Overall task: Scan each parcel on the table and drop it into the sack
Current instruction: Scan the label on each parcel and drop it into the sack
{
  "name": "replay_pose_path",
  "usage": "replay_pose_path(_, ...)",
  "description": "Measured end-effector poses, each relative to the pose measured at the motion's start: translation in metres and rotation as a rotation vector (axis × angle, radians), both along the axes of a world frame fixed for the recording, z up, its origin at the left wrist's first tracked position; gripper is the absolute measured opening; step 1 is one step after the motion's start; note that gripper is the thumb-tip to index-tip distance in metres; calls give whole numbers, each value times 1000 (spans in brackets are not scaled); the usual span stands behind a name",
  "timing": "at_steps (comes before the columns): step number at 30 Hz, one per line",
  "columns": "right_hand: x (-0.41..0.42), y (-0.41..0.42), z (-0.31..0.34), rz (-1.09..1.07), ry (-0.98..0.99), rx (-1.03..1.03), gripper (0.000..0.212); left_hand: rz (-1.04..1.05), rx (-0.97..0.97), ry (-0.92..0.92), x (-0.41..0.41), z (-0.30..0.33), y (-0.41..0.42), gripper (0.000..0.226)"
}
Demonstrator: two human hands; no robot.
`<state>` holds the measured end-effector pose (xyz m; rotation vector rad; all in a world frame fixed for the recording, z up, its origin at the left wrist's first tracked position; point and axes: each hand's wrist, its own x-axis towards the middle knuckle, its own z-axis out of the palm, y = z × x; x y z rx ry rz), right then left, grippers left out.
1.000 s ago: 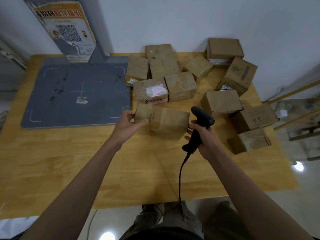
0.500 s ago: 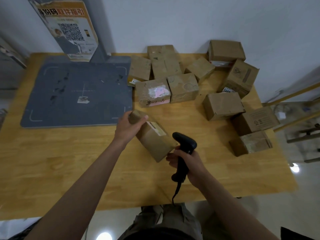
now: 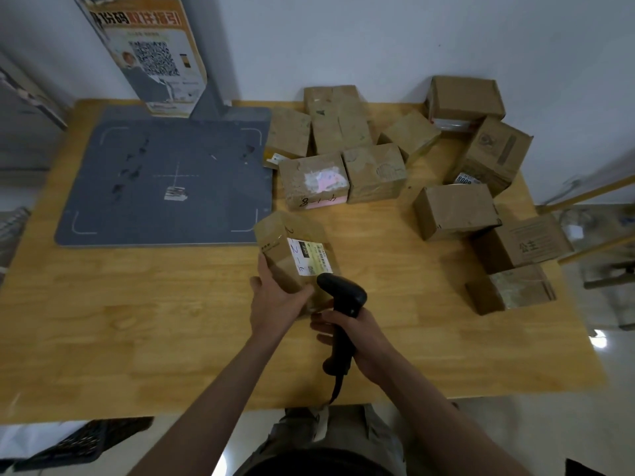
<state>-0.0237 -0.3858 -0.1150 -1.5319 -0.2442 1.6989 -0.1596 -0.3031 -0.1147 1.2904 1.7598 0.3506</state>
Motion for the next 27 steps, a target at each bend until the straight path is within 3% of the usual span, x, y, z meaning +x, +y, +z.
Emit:
replay_pose_path(3,6,-1,2,56,-75,12,26,-14,-38,-5,-13,-2,6,116)
replay_pose_path(8,37,0,17,197,-359,63,19,-90,-100,-18,-47,-3,23,112)
replay_pose_path(11,60,11,26,442,-690,113,15,-129,-115,-32,-62,-1,25,98)
replay_pose_path(14,76,25,33,744,-973,206,27,-162,-133,-42,-70,-2,24,88)
replay_pose_path(21,74,41,23,1066,-1083,226,45,-207,-146,-6,-68,0,22,86)
replay_pose_path(27,73,47,15,1117,-1106,254,41,-210,-138,17,-65,1,21,87)
